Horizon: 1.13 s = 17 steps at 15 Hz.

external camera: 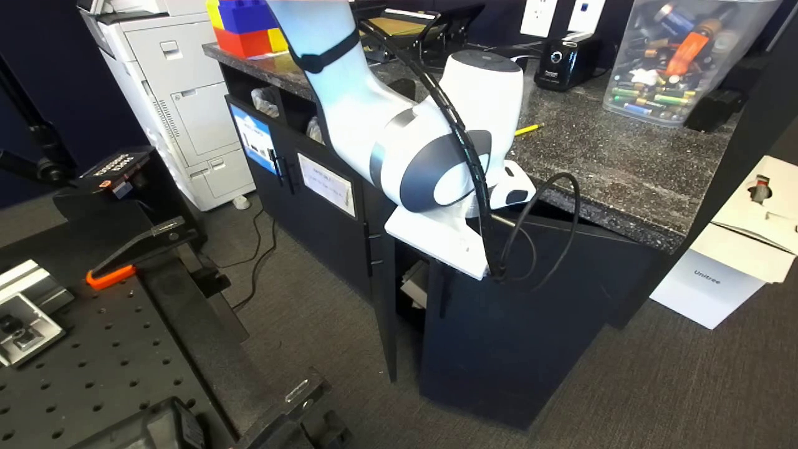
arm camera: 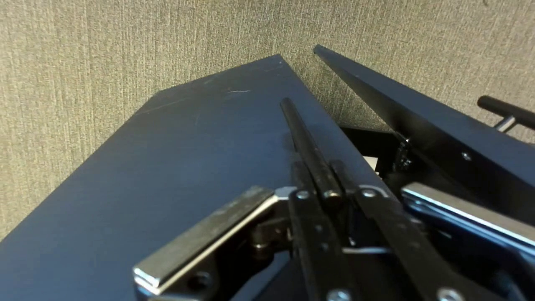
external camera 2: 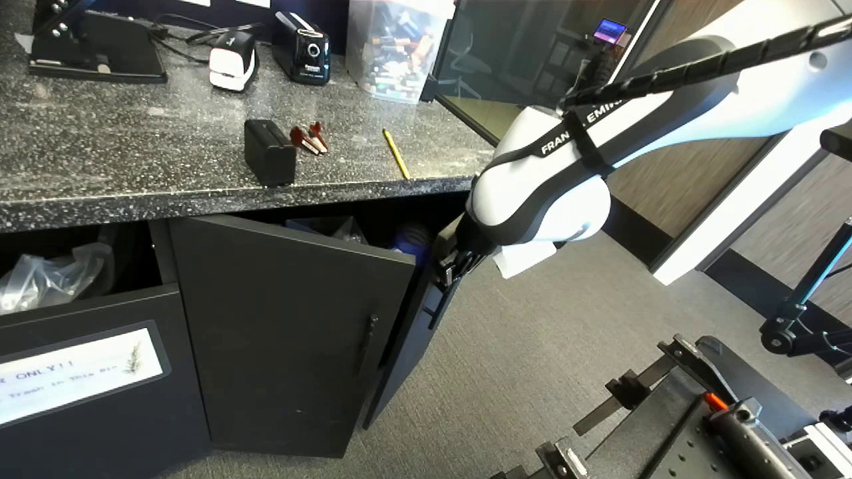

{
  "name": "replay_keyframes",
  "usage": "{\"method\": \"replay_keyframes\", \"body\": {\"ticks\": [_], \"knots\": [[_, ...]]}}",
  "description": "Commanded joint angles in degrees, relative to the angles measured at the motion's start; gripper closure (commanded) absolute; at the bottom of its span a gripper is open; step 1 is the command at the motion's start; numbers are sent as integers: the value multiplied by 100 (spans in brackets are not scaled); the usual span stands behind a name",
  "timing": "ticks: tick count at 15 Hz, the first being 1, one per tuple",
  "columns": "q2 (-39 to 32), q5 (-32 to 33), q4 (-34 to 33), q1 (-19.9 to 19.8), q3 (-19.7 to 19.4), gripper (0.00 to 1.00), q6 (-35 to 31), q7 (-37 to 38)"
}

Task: Open the right door of the cabinet

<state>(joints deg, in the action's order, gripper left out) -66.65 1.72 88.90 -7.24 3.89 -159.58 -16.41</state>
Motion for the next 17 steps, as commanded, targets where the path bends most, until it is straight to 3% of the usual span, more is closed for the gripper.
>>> {"method": "replay_keyframes", "body": {"ticks": [1,5,10,11,12,14,15,17], "knots": [[895,165,1242,124,-117,96,554,175],[1433,357,1946,144,-386,96,913,142],[2553,311,3381,271,-334,96,2256,245],[2748,266,3595,300,-281,59,2453,285],[2900,235,3755,320,-238,58,2586,314],[3198,162,4021,350,-131,45,2666,344],[2731,240,3623,316,-201,63,2532,269],[2995,226,3864,356,-152,48,2556,307]]}}
